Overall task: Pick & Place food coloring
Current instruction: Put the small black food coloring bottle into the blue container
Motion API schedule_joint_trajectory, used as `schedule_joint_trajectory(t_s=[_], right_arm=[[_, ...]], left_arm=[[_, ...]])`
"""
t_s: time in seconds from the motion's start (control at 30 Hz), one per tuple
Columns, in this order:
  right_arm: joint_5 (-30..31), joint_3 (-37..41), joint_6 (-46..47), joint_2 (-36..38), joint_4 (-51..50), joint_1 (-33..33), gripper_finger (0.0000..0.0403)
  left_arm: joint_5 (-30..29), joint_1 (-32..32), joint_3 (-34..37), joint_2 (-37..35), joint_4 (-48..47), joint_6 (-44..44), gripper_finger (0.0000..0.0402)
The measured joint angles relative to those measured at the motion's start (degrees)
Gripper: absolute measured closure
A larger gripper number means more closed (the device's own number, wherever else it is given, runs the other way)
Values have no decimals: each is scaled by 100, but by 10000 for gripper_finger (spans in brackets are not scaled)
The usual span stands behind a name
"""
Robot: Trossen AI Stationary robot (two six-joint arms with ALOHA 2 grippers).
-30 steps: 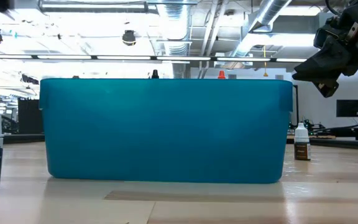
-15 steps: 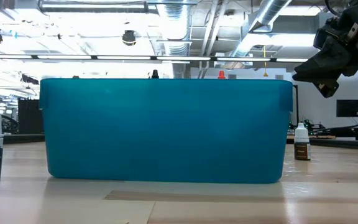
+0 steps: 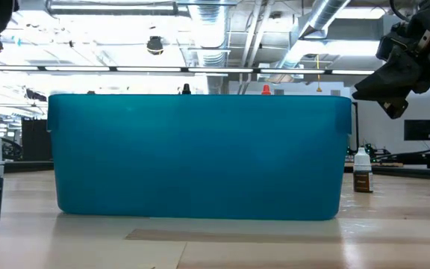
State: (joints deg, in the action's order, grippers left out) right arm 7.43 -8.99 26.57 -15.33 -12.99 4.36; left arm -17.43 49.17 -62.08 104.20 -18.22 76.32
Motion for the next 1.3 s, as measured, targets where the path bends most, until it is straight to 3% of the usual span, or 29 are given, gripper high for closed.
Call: schedule_joint_trajectory(t_s=[0.47, 0.77, 1.07, 1.3], right_arm=[[1, 0, -2, -1, 3, 0, 327], [1, -2, -4, -2, 4, 0, 327], [-1, 0, -4, -2, 4, 0, 327], [-1, 0, -4, -1, 3, 0, 327]], left_arm=[[-365, -4, 0, 9, -418, 234, 272], [128, -2, 0, 9, -432, -277, 272], [-1342, 150, 0, 9, 20, -1215, 272], [-1469, 157, 0, 9, 0, -1245, 272]])
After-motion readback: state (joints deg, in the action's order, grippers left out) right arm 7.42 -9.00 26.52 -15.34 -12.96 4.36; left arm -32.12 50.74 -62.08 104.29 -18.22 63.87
